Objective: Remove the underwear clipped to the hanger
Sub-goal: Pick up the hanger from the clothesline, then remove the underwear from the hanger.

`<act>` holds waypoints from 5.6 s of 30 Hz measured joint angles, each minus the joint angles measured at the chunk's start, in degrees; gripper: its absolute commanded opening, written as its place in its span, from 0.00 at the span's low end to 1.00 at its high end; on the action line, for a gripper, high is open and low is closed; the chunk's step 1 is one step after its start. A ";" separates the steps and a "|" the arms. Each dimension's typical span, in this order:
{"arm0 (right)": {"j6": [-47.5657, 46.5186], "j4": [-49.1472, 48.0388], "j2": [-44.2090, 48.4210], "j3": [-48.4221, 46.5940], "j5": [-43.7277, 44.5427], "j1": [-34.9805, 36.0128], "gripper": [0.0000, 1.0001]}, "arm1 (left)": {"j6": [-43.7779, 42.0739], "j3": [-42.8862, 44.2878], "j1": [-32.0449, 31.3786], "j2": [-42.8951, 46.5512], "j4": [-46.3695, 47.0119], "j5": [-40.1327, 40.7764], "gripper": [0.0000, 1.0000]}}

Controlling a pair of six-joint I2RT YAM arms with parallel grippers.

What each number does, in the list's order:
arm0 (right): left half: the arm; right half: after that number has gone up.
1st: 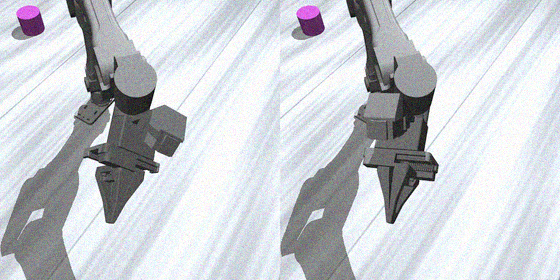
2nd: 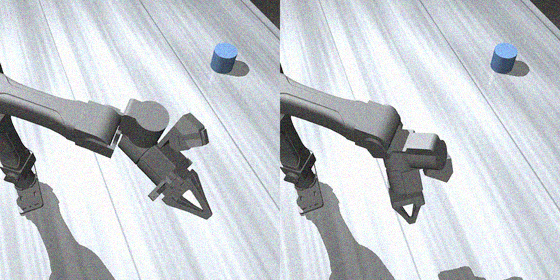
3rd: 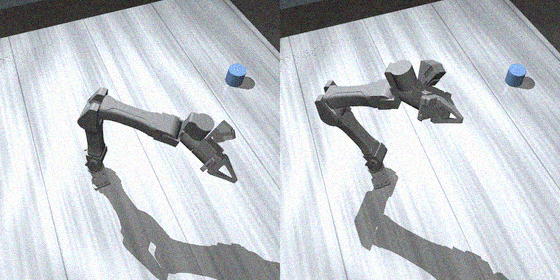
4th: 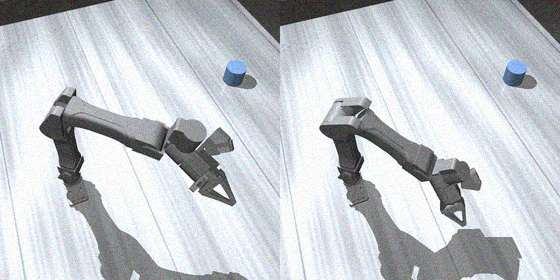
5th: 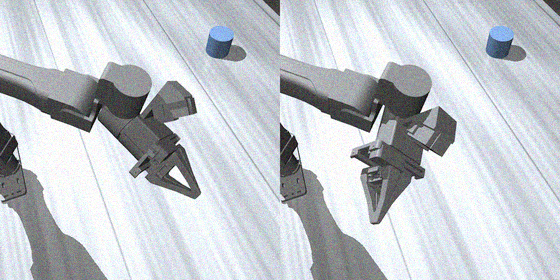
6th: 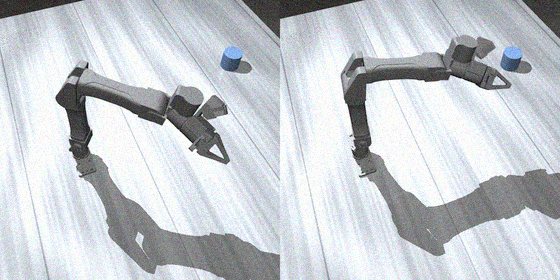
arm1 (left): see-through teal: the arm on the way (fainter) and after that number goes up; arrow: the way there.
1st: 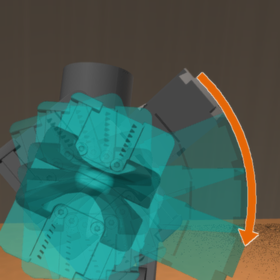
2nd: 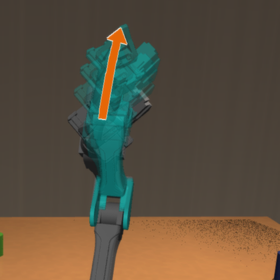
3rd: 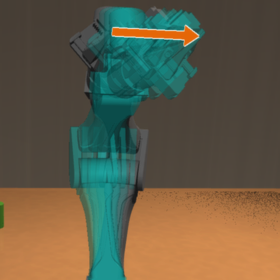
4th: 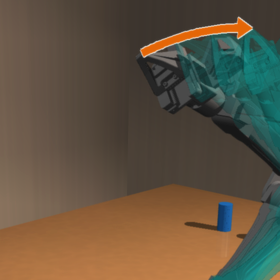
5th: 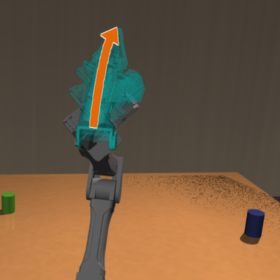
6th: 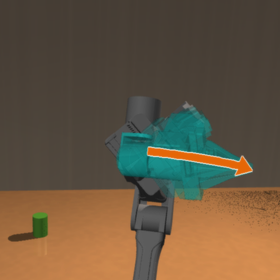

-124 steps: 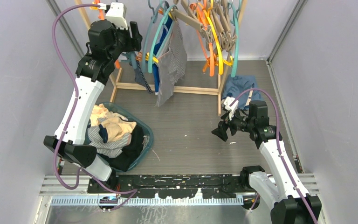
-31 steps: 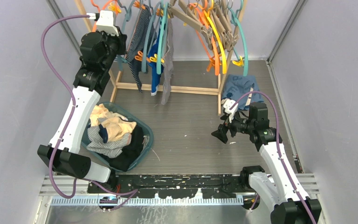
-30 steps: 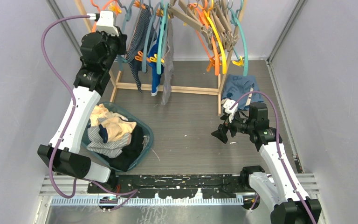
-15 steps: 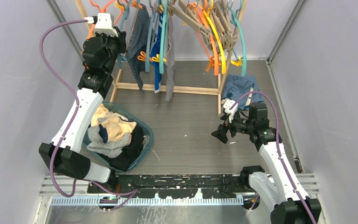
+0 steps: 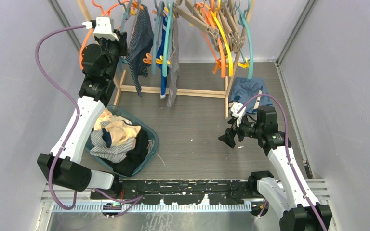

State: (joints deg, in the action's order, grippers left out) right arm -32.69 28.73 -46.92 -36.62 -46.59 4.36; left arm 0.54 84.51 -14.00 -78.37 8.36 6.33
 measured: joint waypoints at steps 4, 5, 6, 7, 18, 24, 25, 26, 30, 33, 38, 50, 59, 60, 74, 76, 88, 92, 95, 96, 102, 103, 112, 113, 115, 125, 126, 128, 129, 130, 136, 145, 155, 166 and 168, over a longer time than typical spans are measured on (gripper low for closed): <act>-0.02 0.00 0.00 0.02 0.00 0.00 0.97 | -0.17 -0.44 0.20 0.90 -0.33 -0.04 0.00; -0.02 0.00 -0.02 0.02 0.00 0.00 0.97 | -0.15 -0.44 0.20 0.96 -0.42 -0.04 0.00; -0.02 0.00 -0.02 0.02 0.00 0.00 0.97 | -0.15 -0.46 0.22 1.11 -0.52 -0.04 0.00; -0.02 0.00 -0.02 0.02 0.00 0.00 0.97 | -0.15 -0.57 0.22 1.38 -0.63 -0.07 0.00; -0.07 -0.02 -0.48 0.11 0.02 0.00 0.98 | -0.44 -5.99 0.42 4.52 3.91 -0.11 0.00; -0.13 -0.02 -0.79 0.11 0.04 0.00 0.98 | -1.22 -8.92 1.18 4.66 9.20 -0.13 0.00; -0.13 -0.02 -0.90 0.11 0.04 0.00 0.97 | -1.29 -8.98 1.22 4.61 9.66 -0.15 0.00; -0.15 -0.02 -1.05 0.11 0.04 0.00 0.98 | -1.33 -8.98 1.29 4.57 10.49 -0.24 0.00; -0.15 -0.02 -1.36 0.15 0.22 0.00 0.97 | -1.42 -9.03 1.44 4.22 15.08 -0.79 0.00; -0.17 -0.02 -1.51 0.22 0.42 0.00 0.98 | -1.46 -9.70 1.57 3.52 19.74 -1.62 0.00; -0.17 -0.02 -1.88 0.26 0.55 0.00 0.98 | -3.23 -13.16 1.70 3.52 23.65 -2.12 0.00; -0.20 -0.02 -1.84 0.31 0.42 0.00 0.98 | -7.04 -15.54 1.77 12.48 5.68 -6.80 0.00; -0.17 -0.02 -1.31 0.31 -0.02 0.00 0.98 | -9.55 -15.54 1.77 16.17 -9.49 -9.84 0.00; -0.20 -0.02 -1.20 0.31 -0.11 0.00 0.98 | -10.40 -15.54 1.77 16.57 -11.58 -9.84 0.00; -0.17 -0.02 -0.13 0.31 -1.46 0.09 0.98 | -17.09 -5.33 1.77 25.88 -41.05 -8.04 0.00; -0.17 -0.02 0.02 0.31 -1.49 0.20 0.98 | -18.36 -1.49 1.81 26.80 -45.90 -8.11 0.00; -0.17 -0.02 0.28 0.31 -1.64 0.79 0.98 | -26.40 21.64 1.81 30.88 -75.76 -20.52 0.00; -0.07 0.00 0.59 0.31 -2.84 0.76 0.98 | -27.47 23.12 1.81 31.10 -81.57 -30.86 0.00; 0.09 1.07 0.39 -0.46 -4.11 0.79 0.98 | -27.87 21.68 1.81 30.51 -84.87 -37.90 0.00; 0.09 1.66 0.26 -1.09 -4.46 0.79 0.98 | -28.04 21.05 1.81 30.27 -85.50 -39.98 0.00; 0.76 6.64 -2.19 -10.27 -7.48 0.79 0.98 | -27.39 16.06 1.92 28.15 -86.40 -52.74 0.00; 1.22 7.48 -2.86 -12.09 -8.07 0.79 0.98 | -26.71 15.41 1.92 27.58 -86.09 -54.80 0.00; 12.15 11.02 -6.47 -26.29 -7.89 0.79 0.98 | -16.20 17.40 1.92 18.47 -75.21 -68.35 0.00; 13.66 11.02 -6.43 -27.85 -7.32 0.79 0.99 | -14.56 18.03 1.92 17.55 -72.96 -69.72 0.00; 16.81 10.91 -6.19 -31.23 -5.14 0.76 1.00 | -11.43 18.67 1.92 15.65 -68.67 -71.67 0.00; 27.30 10.34 -4.04 -39.98 9.14 -0.44 1.00 | -2.91 14.12 -1.49 11.23 -51.89 -79.54 0.00; 27.69 10.34 -3.93 -39.98 11.08 -0.44 1.00 | -2.84 12.72 -1.73 11.26 -50.84 -80.04 0.00; 28.22 10.36 -4.04 -39.98 13.99 -0.44 1.00 | -2.73 9.70 -2.40 11.34 -48.54 -80.81 0.00; 28.39 10.38 -4.11 -39.98 15.28 -0.44 1.00 | -2.69 7.93 -2.91 11.41 -47.25 -81.02 0.00; 28.41 10.36 -4.26 -39.98 16.39 -0.44 1.00 | -2.67 6.45 -3.41 11.54 -46.14 -81.26 0.00; 28.37 10.88 -5.95 -39.93 16.11 -0.48 1.00 | -5.03 -0.90 -6.54 11.87 -41.38 -82.86 0.00; 28.24 15.34 -4.24 -36.48 4.11 -0.63 1.00 | -20.96 -4.72 -7.89 10.99 -40.24 -86.58 0.00; 30.18 16.83 -0.42 -27.32 -6.08 -2.58 1.00 | -38.75 -3.91 -9.68 4.61 -45.75 -87.23 0.00; 31.76 18.14 0.37 -26.69 -8.55 -4.63 0.97 | -49.66 -1.16 -10.32 2.03 -51.49 -87.58 0.00; 31.61 19.26 0.04 -26.67 -8.55 -4.87 0.95 | -51.10 -1.77 -10.32 2.69 -51.76 -87.56 0.00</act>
State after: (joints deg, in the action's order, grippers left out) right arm -1.08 47.99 -46.87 -63.29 -55.13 -0.51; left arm -50.57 82.74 -24.32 -75.68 -43.40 -81.23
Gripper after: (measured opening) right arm 0.972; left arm 0.140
